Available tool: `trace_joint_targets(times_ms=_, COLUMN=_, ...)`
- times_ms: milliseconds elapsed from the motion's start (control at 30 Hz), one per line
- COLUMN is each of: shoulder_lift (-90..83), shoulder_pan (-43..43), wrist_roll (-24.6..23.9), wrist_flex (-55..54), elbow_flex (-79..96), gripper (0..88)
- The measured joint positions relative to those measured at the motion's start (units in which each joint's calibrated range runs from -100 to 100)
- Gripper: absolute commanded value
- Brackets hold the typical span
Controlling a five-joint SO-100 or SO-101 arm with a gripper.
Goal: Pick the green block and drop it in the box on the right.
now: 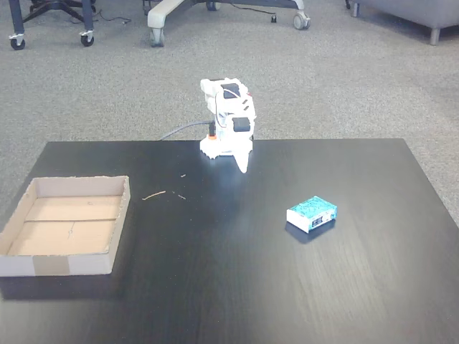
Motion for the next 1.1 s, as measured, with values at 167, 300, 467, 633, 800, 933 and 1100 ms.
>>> trace_joint_targets(times_ms=167, shoulder_lift=0.0, shoulder_pan=0.0, wrist_roll=0.3, wrist_flex=0.0, elbow_flex=0.0, gripper=0.2)
trace_joint_targets(times_ms=300, shoulder_lift=0.0, shoulder_pan=0.0, wrist_roll=0.3, wrist_flex=0.0, elbow_flex=0.0, gripper=0.1)
trace_joint_targets(times_ms=467, shoulder_lift=0.0, shoulder_pan=1.2, wrist_roll=0.0, wrist_flex=-0.2, elbow_flex=0.0, gripper=0.1)
trace_joint_targets(times_ms=633, shoulder_lift=18.2, shoulder_pan=2.8, wrist_roll=-1.6, wrist_flex=-4.6, elbow_flex=-14.5, gripper=22.7)
trace_joint_targets(times_ms=800, shoulder_lift=59.5, shoulder_pan=-2.6, wrist_roll=-6.9, wrist_flex=3.1, elbow_flex=-50.3, gripper=48.3)
trace_joint_targets(times_ms=933, shoulder_lift=79.8, shoulder_pan=-8.9, wrist_roll=-1.7, wrist_flex=7.3, elbow_flex=-64.3, gripper=54.8)
trace_joint_targets(times_ms=1100, shoulder_lift=102.9, shoulder_pan=-15.0, wrist_roll=1.8, wrist_flex=13.4, elbow_flex=-83.4, gripper=57.7)
